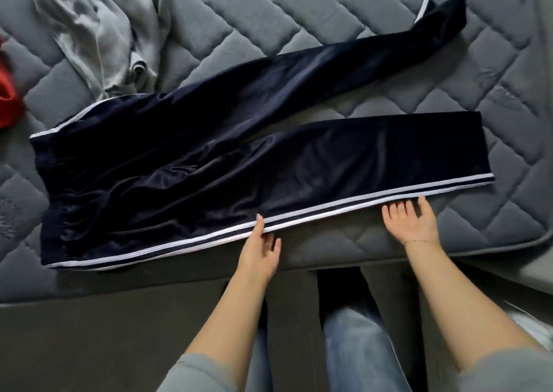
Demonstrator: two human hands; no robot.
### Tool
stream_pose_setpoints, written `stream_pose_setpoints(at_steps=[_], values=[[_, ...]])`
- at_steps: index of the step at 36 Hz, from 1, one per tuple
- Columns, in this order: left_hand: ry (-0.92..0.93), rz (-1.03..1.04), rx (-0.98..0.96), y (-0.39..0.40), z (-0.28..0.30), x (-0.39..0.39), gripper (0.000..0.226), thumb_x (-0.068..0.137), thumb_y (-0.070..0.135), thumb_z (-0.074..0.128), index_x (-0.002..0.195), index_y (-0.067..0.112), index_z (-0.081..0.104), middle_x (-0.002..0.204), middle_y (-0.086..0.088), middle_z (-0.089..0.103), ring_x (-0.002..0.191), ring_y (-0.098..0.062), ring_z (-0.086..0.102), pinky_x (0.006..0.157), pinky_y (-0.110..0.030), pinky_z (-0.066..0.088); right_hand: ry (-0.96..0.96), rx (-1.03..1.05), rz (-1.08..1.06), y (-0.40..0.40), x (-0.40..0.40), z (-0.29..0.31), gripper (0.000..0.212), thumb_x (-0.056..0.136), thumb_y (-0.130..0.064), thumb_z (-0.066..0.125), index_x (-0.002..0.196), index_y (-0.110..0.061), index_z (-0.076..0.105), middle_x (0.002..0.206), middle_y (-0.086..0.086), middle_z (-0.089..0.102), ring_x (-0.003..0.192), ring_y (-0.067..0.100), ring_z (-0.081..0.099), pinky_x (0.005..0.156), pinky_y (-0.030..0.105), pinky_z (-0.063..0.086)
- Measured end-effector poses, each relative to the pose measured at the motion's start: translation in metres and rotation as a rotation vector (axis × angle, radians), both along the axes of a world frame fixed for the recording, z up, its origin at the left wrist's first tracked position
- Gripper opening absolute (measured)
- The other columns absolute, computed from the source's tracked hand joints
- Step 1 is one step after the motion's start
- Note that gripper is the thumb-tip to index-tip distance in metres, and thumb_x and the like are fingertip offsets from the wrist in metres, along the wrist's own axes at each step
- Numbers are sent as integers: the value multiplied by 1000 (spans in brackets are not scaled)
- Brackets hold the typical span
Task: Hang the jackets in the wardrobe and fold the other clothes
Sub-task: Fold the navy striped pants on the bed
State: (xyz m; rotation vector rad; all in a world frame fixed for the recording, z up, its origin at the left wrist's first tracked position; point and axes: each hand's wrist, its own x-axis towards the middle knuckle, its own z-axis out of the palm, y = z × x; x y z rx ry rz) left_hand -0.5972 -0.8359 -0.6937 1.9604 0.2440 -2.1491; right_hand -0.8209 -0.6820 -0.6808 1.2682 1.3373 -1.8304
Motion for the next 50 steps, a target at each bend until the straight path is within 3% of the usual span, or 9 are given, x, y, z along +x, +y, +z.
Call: stream_pose_setpoints(at_steps=[8, 12, 15, 18, 28, 34, 37, 43, 50], values=[[-30, 115, -77, 55, -7, -104, 6, 93, 21, 62, 93, 15, 63, 123, 2, 63, 106, -12, 57, 97, -29, 43, 90, -41, 106, 56, -107, -9, 25, 100, -35, 42, 97, -17, 60, 113, -3, 62, 129, 14, 48, 106, 30, 38], [-29, 164, -70, 87, -7, -155, 10, 94, 28, 59, 92, 19, 61, 98, 7, 65, 112, -9, 56, 105, -27, 38, -3, 6, 89, 74, -162, -13, 15, 101, -38, 43, 107, -34, 56, 133, 1, 58, 132, 16, 45, 112, 27, 32], [-84, 229, -77, 105, -7, -176, 8, 92, 23, 62, 87, 18, 61, 92, 8, 64, 91, -6, 61, 97, -24, 43, -22, 176, 166, 98, -195, -20, 22, 103, -36, 37, 113, -31, 55, 99, -17, 67, 138, 23, 37, 117, 25, 18], [-159, 171, -82, 127, -7, -182, 9, 92, 21, 64, 85, 17, 61, 87, 7, 65, 81, -6, 61, 95, -23, 44, 22, 140, 217, 128, -207, -20, 36, 100, -29, 48, 133, -15, 54, 132, -5, 59, 130, 11, 47, 89, 16, 47], [-200, -4, 7, 197, -8, -175, 11, 93, 28, 61, 91, 17, 62, 118, 5, 61, 106, -9, 58, 95, -27, 42, -56, 182, 220, 203, -202, -18, 20, 103, -33, 39, 101, -22, 56, 151, 3, 38, 137, 16, 38, 108, 20, 32], [-73, -807, 83, 210, -5, -181, 40, 95, 50, 48, 94, 13, 64, 90, 2, 72, 91, -14, 66, 71, -25, 49, 114, 467, 288, 217, -201, -18, 20, 91, -9, 64, 110, -7, 58, 117, 12, 61, 112, 25, 59, 88, 33, 52], [-130, -1218, -199, 213, 0, -193, 31, 94, 39, 57, 80, 14, 68, 75, -2, 71, 64, -14, 62, 55, -22, 49, 275, 789, 417, 214, -190, -10, 53, 83, -9, 72, 130, -1, 49, 129, 17, 53, 100, 18, 54, 91, 19, 44], [-385, -1682, -1385, 180, 1, -233, 44, 92, 22, 62, 134, 11, 54, 142, -9, 50, 131, -27, 44, 108, -34, 32, 977, 876, 1023, 190, -160, -1, 33, 84, 6, 62, 117, 3, 62, 126, 21, 50, 116, 33, 50, 106, 28, 35], [-447, -2276, -1702, 145, -68, -247, 67, 96, 58, 29, 152, 28, 8, 160, -1, -5, 147, -18, -8, 118, -48, -6, 1475, 749, 2018, 140, -189, -63, 51, 98, -25, 50, 146, -14, 39, 155, 11, 30, 143, 25, 27, 116, 44, 20]])
